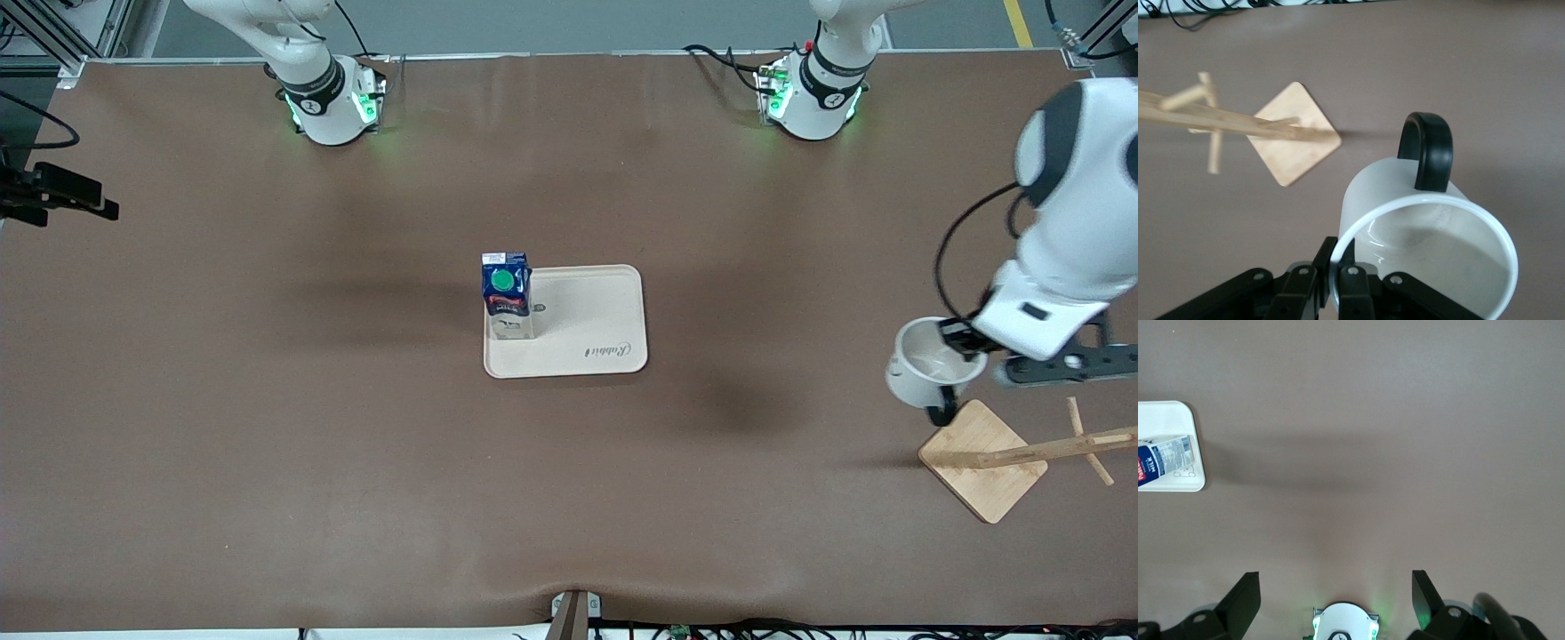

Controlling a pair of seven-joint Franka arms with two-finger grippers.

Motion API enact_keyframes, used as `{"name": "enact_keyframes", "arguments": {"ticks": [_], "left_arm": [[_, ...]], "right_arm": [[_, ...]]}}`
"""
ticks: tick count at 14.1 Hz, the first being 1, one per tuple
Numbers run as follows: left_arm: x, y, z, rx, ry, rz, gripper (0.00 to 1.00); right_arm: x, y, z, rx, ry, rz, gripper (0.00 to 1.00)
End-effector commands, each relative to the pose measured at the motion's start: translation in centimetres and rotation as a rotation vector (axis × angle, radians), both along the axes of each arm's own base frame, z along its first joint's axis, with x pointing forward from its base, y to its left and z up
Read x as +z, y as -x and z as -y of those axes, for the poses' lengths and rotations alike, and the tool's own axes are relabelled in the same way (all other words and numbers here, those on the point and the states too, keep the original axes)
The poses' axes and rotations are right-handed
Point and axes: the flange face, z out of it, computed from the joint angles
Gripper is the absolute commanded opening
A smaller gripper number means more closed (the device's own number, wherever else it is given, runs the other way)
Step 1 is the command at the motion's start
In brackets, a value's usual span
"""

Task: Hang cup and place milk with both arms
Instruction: 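Lift the mug with the left gripper and carry it to the stand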

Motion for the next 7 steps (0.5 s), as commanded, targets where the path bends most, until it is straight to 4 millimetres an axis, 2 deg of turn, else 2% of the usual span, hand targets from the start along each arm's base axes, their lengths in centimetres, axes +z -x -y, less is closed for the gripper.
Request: {"name": "enact_keyframes", "arguments": {"ticks": [1,3,4,6,7], "left_arm": [[1.0,-0.6,-3.7,-0.011,0.072,0.037,0.0],[1.1,-0.8,-5.6,0.021,0.098,0.06,0.0],[1.2,-1.1,-6.5,0.039,0.118,0.082,0.0],[0.5,-1.3,-10.0,0.116,0.199,0.101,0.0],[0.0,-1.5,-11.0,0.139,0.233,0.108,0.0]], "right_arm": [[1.8,0.1,-0.3,0.011,-0.021,0.025,1.0],[2.9,-0.2,-1.0,0.073,-0.02,0.053,1.0],[2.7,-0.4,-1.0,0.089,-0.031,0.055,1.0],[2.1,-0.2,-1.4,0.088,-0.063,0.034,1.0],[2.2,0.0,-1.9,0.095,-0.065,0.025,1.0]]}}
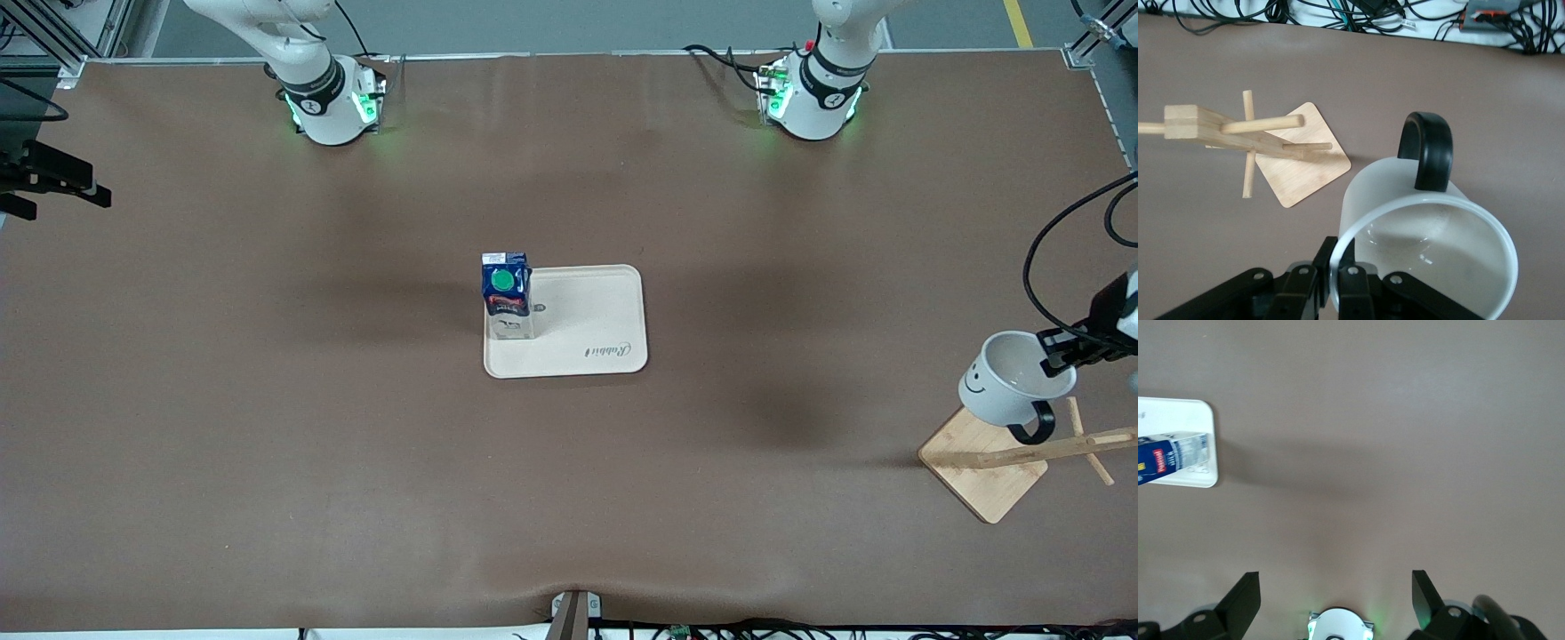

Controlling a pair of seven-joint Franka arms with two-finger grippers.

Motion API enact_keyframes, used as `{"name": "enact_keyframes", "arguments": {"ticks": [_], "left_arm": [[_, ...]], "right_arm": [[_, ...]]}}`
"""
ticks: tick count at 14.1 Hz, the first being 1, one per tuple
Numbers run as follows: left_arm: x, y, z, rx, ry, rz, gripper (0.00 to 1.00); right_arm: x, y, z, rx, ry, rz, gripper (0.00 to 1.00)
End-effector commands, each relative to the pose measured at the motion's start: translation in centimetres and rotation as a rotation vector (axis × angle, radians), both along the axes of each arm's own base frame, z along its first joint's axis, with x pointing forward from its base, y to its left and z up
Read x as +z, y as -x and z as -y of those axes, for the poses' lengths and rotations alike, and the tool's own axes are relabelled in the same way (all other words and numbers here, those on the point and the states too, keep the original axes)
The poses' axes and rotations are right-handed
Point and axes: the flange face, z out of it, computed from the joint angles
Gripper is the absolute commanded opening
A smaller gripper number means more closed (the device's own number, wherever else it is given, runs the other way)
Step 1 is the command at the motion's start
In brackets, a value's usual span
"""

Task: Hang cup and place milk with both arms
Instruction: 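Lift the mug with the left gripper and carry it to the stand, then hang the mug handle on the peg while the right gripper reaches out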

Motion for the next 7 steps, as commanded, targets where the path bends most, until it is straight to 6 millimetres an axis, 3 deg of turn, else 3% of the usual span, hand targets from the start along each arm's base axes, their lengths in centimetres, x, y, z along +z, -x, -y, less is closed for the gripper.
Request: {"name": "enact_keyframes", "arguments": {"ticks": [1,3,5,7], "left_arm": [[-0.9,-0.7,-2.8,0.062,0.088,0.024,0.0],[-1.8,-1.2,-4.5,0.112,0.118,0.028,0.0],[-2.2,-1.6,-5.0,0.148,0.147,0.033,0.0],[-2.8,-1.5,-7.3,0.186,0.173,0.033,0.0]], "right_arm": [[0.0,0.1,-1.0,0.025,-0.033,-0.022,1.0],[-0.1,0.0,-2.6,-0.005,-0.024,-0.036,1.0],[0.1,0.1,-5.9,-0.052,-0.007,-0.055,1.0],[0.0,0.1,-8.1,-0.065,-0.001,-0.06,1.0]]}}
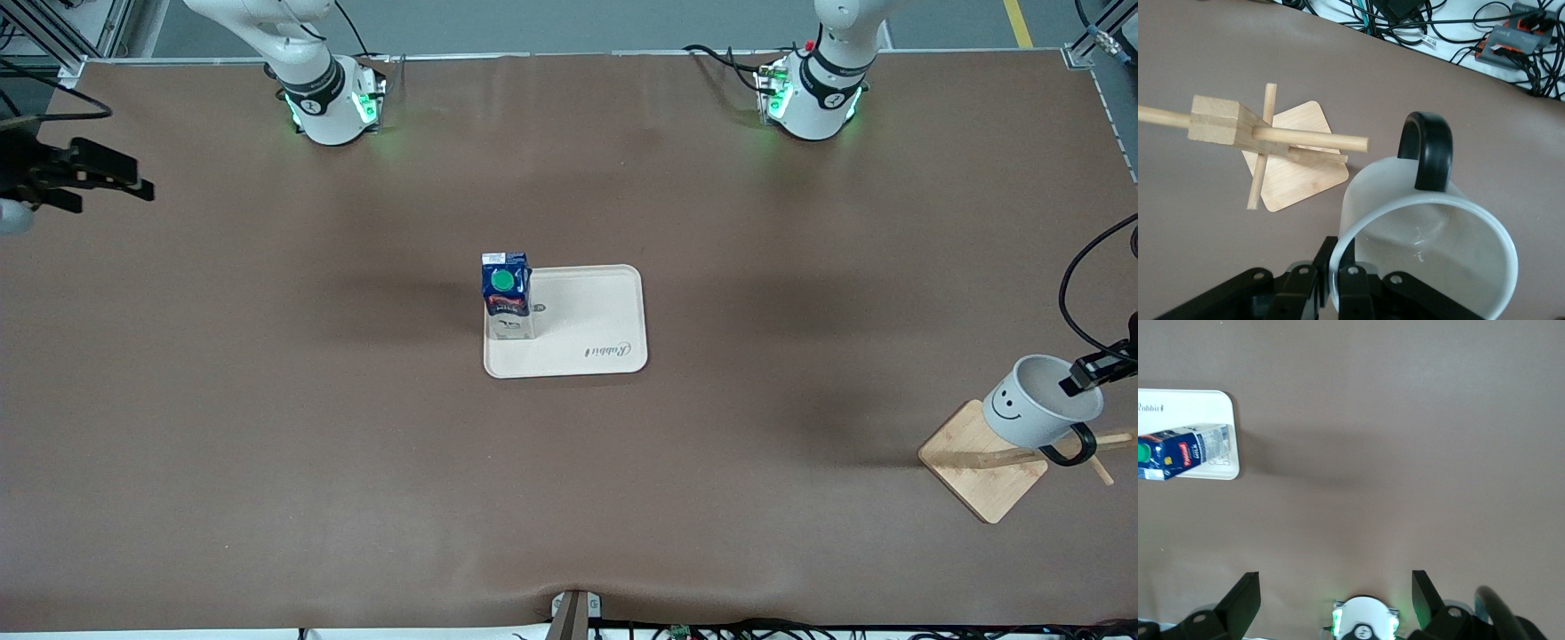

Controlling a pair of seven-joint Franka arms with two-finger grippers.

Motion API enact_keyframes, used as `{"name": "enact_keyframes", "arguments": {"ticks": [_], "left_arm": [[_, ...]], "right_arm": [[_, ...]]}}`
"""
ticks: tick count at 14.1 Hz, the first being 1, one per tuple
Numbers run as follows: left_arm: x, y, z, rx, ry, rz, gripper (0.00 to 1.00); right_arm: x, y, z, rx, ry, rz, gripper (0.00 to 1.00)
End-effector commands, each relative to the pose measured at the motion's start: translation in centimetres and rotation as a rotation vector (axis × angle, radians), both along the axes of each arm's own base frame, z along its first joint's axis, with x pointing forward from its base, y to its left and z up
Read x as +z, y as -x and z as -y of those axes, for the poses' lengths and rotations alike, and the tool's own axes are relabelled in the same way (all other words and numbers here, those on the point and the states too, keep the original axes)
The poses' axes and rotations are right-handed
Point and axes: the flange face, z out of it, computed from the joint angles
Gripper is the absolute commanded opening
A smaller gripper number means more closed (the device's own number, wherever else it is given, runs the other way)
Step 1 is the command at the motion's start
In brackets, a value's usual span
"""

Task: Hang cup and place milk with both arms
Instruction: 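Hang the mug handle on the peg while the right gripper reaches out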

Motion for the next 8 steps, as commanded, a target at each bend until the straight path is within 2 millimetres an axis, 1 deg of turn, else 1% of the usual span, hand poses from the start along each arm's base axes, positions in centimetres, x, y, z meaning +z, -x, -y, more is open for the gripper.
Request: {"name": "enact_keyframes", "arguments": {"ticks": [1,3,4,5,7,8], "left_arm": [[0.4,-0.4,-2.2,0.038,0.04,0.021,0.0],[0.4,-0.6,-2.5,0.045,0.045,0.026,0.0],[0.2,-0.6,-2.9,0.048,0.047,0.025,0.0],[0.0,-0.3,-4.1,0.06,0.054,0.025,0.0],[-0.8,-0.3,-5.1,0.087,0.113,0.023,0.0],[-1.4,-0.2,-6.1,0.104,0.128,0.017,0.0]], "right_arm": [[0.3,0.1,-2.2,-0.024,-0.021,-0.011,1.0],[-0.4,0.1,-3.6,-0.029,-0.074,-0.032,1.0],[-0.7,0.2,-4.9,-0.033,-0.091,-0.045,1.0],[-0.7,0.3,-5.9,-0.049,-0.086,-0.048,1.0],[-0.8,0.4,-8.7,-0.081,-0.074,-0.041,1.0],[-1.0,0.4,-10.1,-0.087,-0.071,-0.037,1.0]]}}
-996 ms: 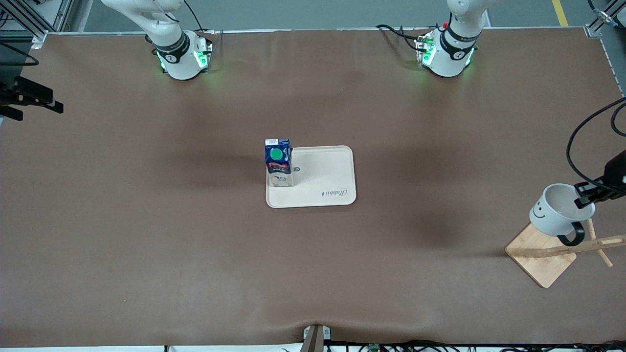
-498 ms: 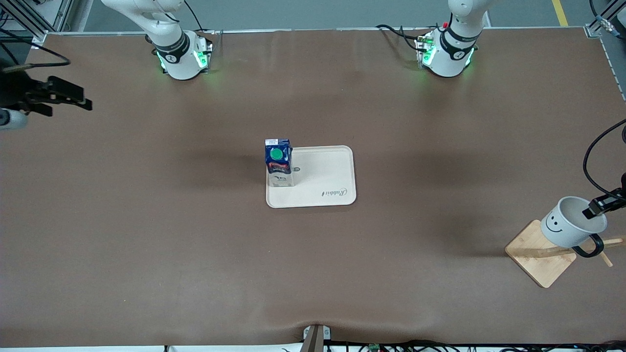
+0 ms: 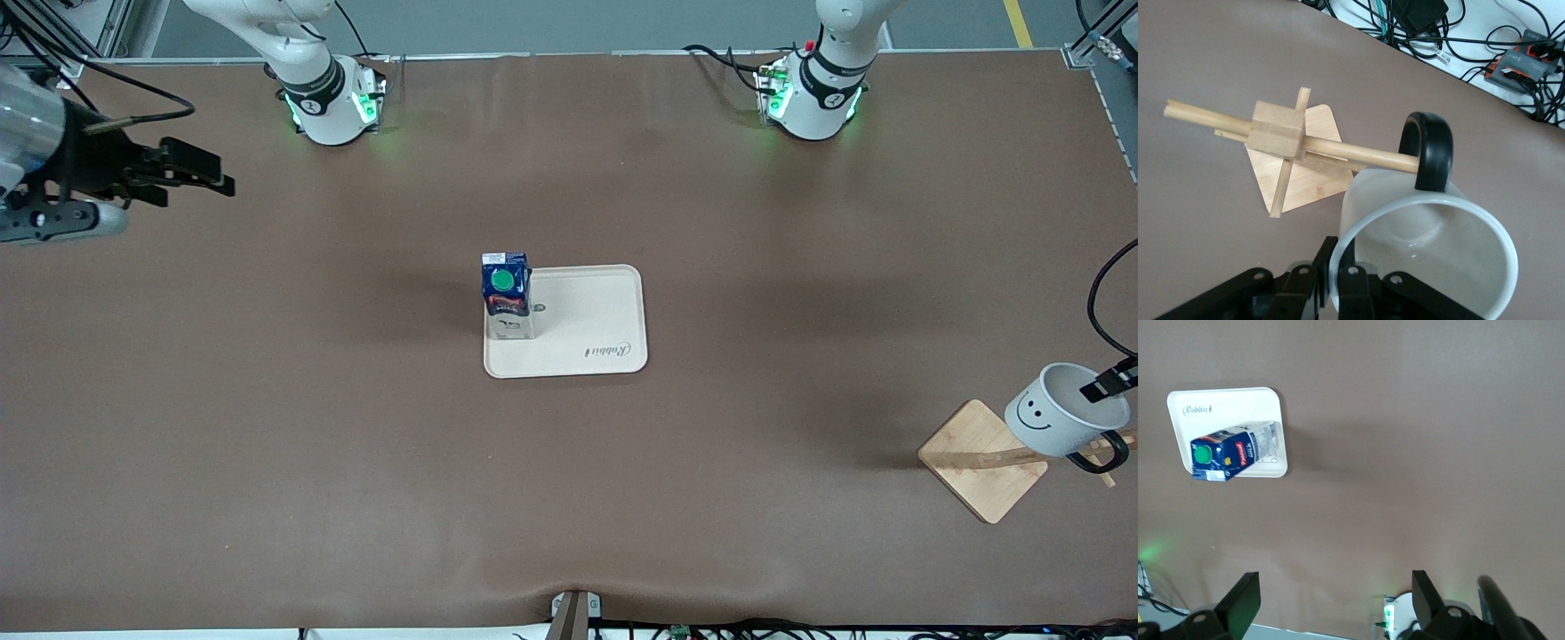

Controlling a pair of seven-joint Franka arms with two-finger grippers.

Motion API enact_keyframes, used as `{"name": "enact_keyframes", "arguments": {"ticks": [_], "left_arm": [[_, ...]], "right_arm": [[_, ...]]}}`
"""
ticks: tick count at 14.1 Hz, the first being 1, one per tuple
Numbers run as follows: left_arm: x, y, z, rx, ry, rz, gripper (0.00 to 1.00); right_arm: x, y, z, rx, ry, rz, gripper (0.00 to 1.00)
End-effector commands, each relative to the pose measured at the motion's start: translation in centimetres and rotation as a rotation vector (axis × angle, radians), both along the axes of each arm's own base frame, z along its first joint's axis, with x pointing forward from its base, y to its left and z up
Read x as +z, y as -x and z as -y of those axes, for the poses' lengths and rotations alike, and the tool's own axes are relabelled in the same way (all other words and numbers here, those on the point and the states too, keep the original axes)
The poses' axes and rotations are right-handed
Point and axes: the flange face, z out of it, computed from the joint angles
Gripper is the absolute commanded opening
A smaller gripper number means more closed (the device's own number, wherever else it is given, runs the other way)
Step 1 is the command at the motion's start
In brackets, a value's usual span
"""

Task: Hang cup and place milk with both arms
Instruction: 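Hang the mug handle on the peg while the right gripper reaches out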

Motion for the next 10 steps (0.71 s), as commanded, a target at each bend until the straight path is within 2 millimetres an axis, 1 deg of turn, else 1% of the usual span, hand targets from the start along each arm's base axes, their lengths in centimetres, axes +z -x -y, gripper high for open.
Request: {"name": "enact_keyframes", "arguments": {"ticks": [1,2,3,4,5,6,7,8,9,10], "left_arm": [[-0.5,-0.2,-1.6,0.021,0.049,0.008,0.0],[-0.5,-0.1,-1.5,0.02,0.046,0.006,0.0],[-0.8,-0.1,-1.5,0.018,0.045,-0.001,0.09],[-0.9,-0.2,-1.2,0.019,0.045,-0.003,0.26],[-0.7,-0.3,-0.7,0.017,0.043,-0.002,0.68],[-0.5,-0.3,-0.3,0.015,0.043,-0.001,1.0],[-0.1,-0.3,0.2,0.011,0.04,0.001,1.0],[0.3,-0.6,1.5,-0.009,0.034,0.002,1.0],[0.7,-0.7,2.4,-0.027,0.02,0.001,1.0],[2.0,-0.3,3.1,-0.046,-0.021,0.003,1.0]], "right_arm": [[-0.6,0.3,-3.8,-0.027,-0.006,0.0,1.0],[-0.7,0.5,-5.3,-0.041,-0.002,0.007,1.0],[-0.8,0.8,-7.1,-0.062,0.004,0.009,1.0],[-1.3,1.1,-9.4,-0.071,0.008,0.017,1.0],[-1.9,1.3,-11.0,-0.07,0.004,0.032,1.0],[-2.5,1.3,-11.9,-0.069,0.001,0.041,1.0],[-2.9,1.5,-12.9,-0.068,-0.001,0.045,1.0],[-3.3,1.7,-14.1,-0.082,-0.002,0.051,1.0],[-3.9,1.9,-15.4,-0.092,-0.003,0.057,1.0],[-4.7,1.9,-16.4,-0.082,-0.01,0.059,1.0]]}}
